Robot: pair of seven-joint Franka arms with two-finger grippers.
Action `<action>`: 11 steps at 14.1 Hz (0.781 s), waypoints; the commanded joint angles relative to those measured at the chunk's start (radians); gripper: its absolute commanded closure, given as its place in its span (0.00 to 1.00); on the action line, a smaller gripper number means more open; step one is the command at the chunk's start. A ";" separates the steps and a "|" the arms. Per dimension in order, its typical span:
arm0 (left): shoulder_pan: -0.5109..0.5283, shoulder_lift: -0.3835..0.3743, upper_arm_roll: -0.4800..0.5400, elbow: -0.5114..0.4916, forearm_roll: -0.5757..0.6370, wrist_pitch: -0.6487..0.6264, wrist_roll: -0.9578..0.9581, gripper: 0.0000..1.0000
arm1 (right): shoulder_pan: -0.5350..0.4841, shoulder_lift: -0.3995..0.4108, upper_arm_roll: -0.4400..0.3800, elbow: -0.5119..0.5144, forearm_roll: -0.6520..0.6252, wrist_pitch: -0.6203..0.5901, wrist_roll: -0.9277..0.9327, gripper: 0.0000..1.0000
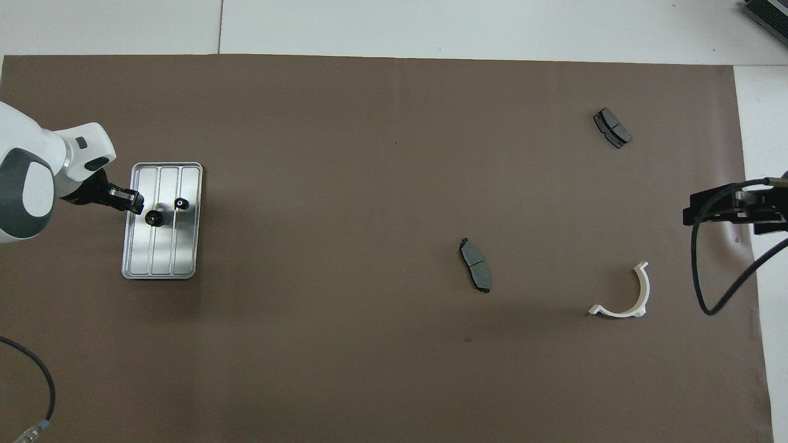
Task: Pick bearing gear from pile to tray
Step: 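Carry the bearing to the tray and lower it in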
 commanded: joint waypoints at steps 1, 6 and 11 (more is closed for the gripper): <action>0.004 -0.094 -0.006 -0.123 0.000 0.014 0.005 1.00 | -0.001 -0.015 0.002 -0.013 0.010 -0.014 0.018 0.00; -0.010 -0.193 -0.007 -0.258 -0.003 0.029 -0.015 1.00 | -0.001 -0.015 0.002 -0.014 0.010 -0.014 0.017 0.00; -0.062 -0.223 -0.013 -0.349 -0.009 0.136 -0.153 0.93 | -0.001 -0.015 0.002 -0.013 0.010 -0.014 0.018 0.00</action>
